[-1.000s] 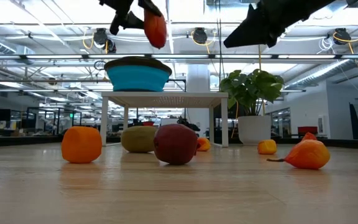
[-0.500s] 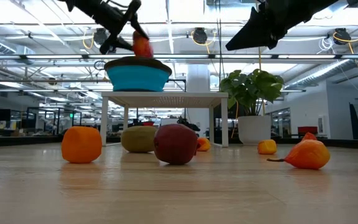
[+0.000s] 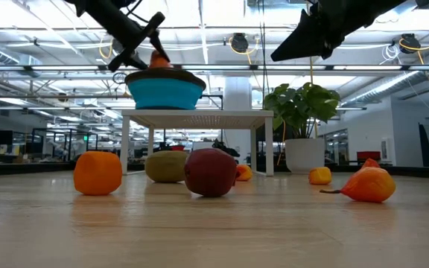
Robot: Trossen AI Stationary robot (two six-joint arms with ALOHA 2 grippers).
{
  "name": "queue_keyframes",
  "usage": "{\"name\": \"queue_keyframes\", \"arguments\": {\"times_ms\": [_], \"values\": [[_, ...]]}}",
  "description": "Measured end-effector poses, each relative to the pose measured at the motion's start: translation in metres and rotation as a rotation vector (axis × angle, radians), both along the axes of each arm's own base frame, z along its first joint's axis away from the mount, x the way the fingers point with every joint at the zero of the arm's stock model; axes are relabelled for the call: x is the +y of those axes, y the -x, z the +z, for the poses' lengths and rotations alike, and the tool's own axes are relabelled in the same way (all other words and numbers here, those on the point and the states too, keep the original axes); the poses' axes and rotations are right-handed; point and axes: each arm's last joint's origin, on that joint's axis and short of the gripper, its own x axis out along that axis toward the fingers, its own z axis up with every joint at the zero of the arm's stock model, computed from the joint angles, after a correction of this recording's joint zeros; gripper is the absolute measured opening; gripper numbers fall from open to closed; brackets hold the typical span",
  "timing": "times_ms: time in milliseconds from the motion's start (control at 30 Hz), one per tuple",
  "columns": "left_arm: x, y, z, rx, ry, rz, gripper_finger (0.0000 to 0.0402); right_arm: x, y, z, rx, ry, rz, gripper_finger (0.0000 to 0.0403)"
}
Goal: Pick & Place Fruit
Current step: Put the mango in the blue strainer bowl on the shelf
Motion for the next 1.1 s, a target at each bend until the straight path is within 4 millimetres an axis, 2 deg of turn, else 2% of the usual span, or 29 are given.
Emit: {"name": "queue_keyframes", "arguments": {"times_ms": [133, 333, 500, 633, 833, 967, 1100], "values": [[-0.002, 0.001, -0.003, 0.002, 0.057, -0.003, 0.0220, 0.000, 0.000, 0.000, 0.000, 0.000, 0.000, 0.0001], [-0.002, -0.003, -0.002, -0.012, 0.044, -0.031, 0.0209, 0.000, 0.000, 0.000, 0.000, 0.000, 0.000, 0.0001], [0.001, -0.013, 0.012, 0.036, -0.019, -0.088, 0.0207, 0.000, 0.000, 0.000, -0.003, -0.006, -0.003, 0.0001], [0.007, -0.026, 0.017, 0.149, -0.021, -0.136, 0.0206, 0.000, 0.000, 0.000, -0.010, -0.024, -0.010, 0.0001], [0.015, -0.035, 0.025, 0.315, 0.017, -0.167, 0.0206, 0.000, 0.000, 0.000, -0.010, -0.023, -0.011, 0.0001], [0.016, -0.043, 0.028, 0.354, 0.000, -0.205, 0.0205, 0.000, 0.000, 0.000, -0.010, -0.023, -0.011, 0.0001], [0.019, -0.052, 0.023, 0.401, -0.008, -0.246, 0.0205, 0.000, 0.000, 0.000, -0.010, -0.023, -0.011, 0.0001]]}}
